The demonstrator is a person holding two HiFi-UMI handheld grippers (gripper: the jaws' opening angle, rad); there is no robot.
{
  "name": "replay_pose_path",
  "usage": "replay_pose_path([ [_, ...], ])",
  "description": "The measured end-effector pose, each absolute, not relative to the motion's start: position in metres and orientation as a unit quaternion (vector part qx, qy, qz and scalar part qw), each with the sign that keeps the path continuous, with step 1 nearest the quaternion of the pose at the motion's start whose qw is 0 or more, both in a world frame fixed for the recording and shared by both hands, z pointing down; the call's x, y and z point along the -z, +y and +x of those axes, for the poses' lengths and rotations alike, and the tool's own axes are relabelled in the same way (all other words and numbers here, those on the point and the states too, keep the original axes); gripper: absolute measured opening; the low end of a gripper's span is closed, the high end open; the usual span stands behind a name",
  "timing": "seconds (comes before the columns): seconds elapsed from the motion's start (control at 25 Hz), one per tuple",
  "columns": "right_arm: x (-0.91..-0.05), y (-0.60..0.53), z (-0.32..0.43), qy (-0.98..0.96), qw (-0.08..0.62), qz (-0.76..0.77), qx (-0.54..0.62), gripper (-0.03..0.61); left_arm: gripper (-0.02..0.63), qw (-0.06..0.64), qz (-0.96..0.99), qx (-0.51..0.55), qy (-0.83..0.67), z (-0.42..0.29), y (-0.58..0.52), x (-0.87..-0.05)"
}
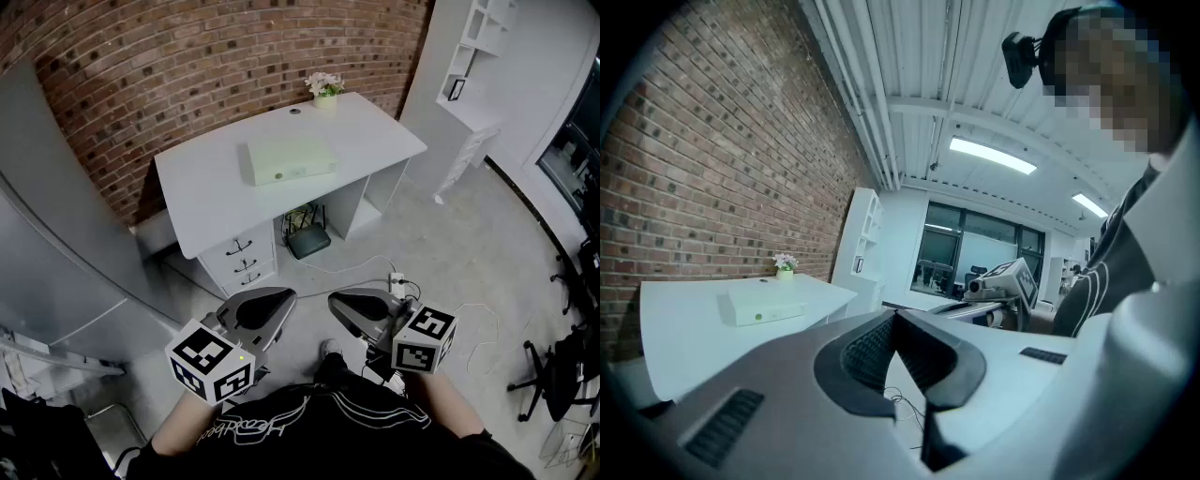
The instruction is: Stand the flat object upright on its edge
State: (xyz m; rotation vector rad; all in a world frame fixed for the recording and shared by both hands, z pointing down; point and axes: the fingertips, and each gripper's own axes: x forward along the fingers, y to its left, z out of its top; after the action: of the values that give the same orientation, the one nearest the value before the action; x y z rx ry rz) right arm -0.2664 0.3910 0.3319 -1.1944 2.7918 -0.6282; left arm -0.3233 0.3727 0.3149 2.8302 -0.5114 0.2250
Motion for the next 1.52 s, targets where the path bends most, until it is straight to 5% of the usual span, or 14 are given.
replay_pose_path([
  [0.8, -0.376, 0.253, -0.081, 0.881, 0.044, -0.394, 0.257, 0.005, 0.002, 0.222, 0.949, -0.107, -0.195, -0.150, 0.229, -0.371],
  [1.16, -0.378, 0.212, -0.007, 0.891, 0.045, -0.375, 0.251, 0.005, 0.002, 0.188, 0.951, -0.125, -0.211, -0.073, 0.188, -0.373],
  [1.52, -0.382, 0.191, 0.021, 0.892, 0.043, -0.376, 0.246, 0.005, 0.003, 0.137, 0.945, -0.156, -0.255, -0.069, 0.155, -0.378],
])
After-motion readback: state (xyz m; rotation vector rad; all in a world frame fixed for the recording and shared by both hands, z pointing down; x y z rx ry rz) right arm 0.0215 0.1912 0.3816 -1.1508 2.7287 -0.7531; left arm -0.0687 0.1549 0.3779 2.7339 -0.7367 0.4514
